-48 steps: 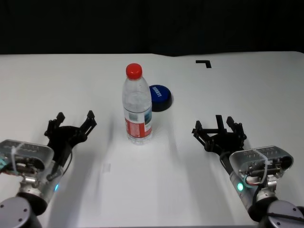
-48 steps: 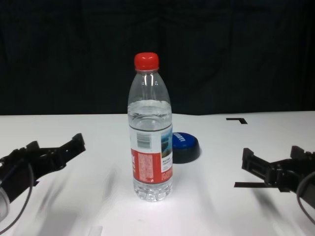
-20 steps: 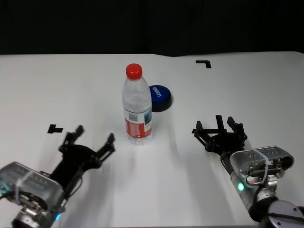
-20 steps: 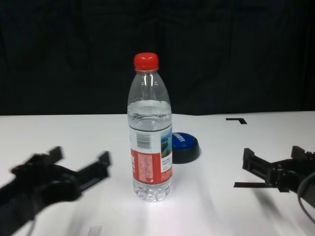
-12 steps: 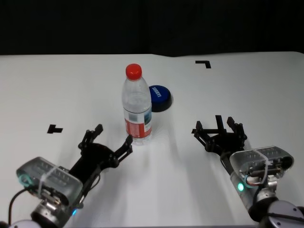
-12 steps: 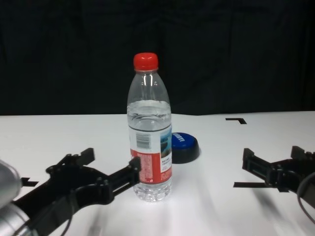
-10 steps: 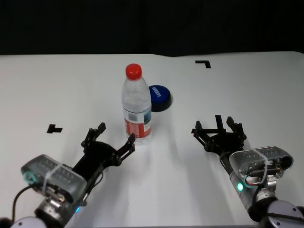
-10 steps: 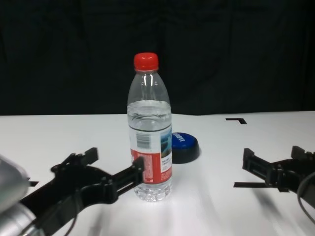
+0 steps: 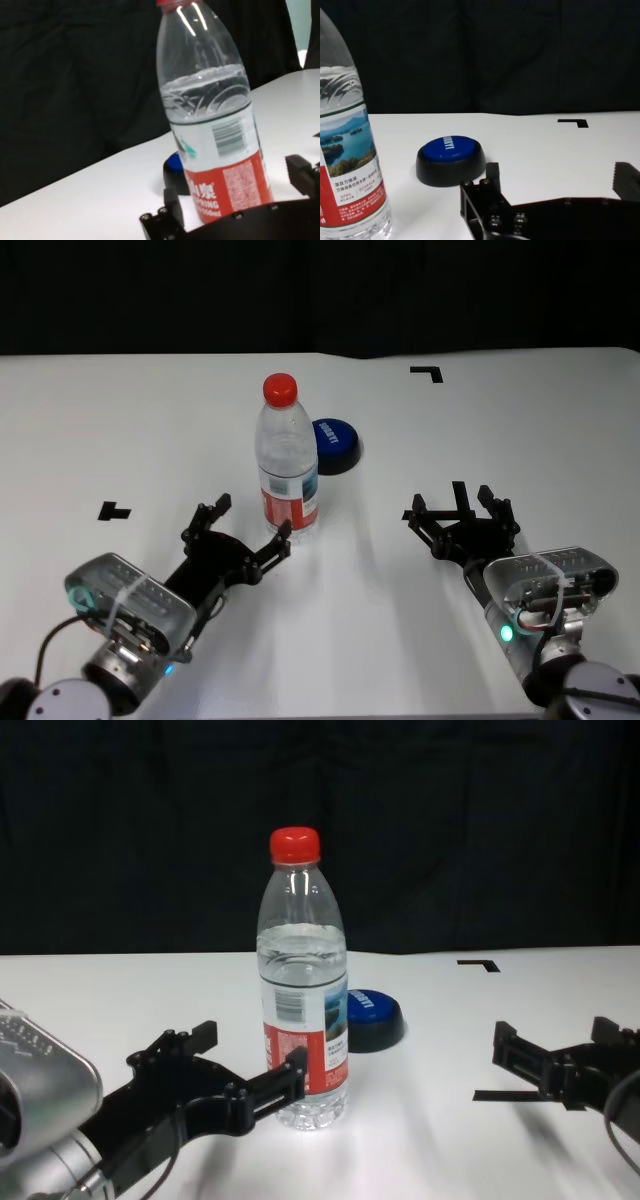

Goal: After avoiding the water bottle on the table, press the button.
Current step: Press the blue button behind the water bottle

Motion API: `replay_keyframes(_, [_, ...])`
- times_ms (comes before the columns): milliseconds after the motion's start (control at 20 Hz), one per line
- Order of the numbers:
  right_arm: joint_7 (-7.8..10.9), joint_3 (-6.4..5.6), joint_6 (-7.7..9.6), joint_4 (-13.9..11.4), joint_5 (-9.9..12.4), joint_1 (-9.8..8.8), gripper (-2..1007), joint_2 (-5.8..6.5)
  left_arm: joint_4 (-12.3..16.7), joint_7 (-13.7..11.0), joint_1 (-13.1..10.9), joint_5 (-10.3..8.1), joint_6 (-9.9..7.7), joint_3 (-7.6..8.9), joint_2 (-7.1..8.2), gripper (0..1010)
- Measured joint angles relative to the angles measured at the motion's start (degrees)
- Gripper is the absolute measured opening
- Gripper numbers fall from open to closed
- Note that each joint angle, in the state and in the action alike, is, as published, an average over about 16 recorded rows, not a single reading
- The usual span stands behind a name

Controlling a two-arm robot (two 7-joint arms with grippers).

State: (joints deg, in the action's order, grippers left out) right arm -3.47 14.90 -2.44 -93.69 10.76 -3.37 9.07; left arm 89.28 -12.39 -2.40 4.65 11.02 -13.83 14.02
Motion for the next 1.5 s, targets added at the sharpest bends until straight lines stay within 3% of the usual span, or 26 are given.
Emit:
replay_keyframes(350, [0.00, 0.00, 0.00, 0.0, 0.0, 0.00, 1003, 0.00, 1.0, -0.5, -0.3, -0.41, -0.43, 0.30, 0.85, 1003])
replay_keyframes(900, [0.00, 0.00, 0.00, 0.0, 0.0, 0.00, 1002, 0.00, 5.1, -2.8, -3.2, -2.42, -1.22, 1.08, 3.94, 1003])
replay_keyframes(1500, [0.00, 0.00, 0.00, 0.0, 0.0, 0.00, 1002, 0.00, 4.3, -4.5, -1.4, -1.34, -0.46, -0.73, 6.05, 1003])
